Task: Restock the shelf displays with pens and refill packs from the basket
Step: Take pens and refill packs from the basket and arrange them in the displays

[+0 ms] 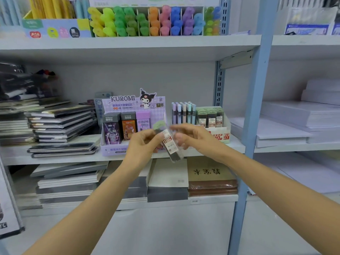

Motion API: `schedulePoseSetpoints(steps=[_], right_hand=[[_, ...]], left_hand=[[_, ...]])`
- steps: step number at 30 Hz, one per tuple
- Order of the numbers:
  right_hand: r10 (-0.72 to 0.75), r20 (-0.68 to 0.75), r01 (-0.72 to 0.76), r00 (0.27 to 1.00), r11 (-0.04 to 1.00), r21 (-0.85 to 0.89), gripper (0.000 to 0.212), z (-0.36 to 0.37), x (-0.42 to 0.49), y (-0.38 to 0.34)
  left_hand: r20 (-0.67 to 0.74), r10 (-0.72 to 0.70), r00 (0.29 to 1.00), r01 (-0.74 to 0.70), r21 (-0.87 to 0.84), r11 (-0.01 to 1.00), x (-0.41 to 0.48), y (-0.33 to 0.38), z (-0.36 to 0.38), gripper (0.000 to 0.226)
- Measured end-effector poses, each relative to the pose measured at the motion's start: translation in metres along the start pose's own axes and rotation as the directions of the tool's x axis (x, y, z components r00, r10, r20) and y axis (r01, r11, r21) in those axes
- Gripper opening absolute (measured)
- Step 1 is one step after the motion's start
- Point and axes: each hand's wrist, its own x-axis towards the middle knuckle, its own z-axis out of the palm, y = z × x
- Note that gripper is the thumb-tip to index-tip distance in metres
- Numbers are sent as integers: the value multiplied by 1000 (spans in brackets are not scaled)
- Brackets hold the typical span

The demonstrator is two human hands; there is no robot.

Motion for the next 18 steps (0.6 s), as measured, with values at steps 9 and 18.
schedulePoseSetpoints(steps=[9, 18], right_hand=[[-139, -336, 125, 932, 990, -61, 17, -52, -4, 1], [-215, -645, 38, 733, 960, -277, 13, -135, 3, 17]], left_hand=[[136, 239, 961, -275, 444, 853, 10, 0, 51, 24], [476, 310, 823, -554, 791, 258, 46, -16, 103, 73]])
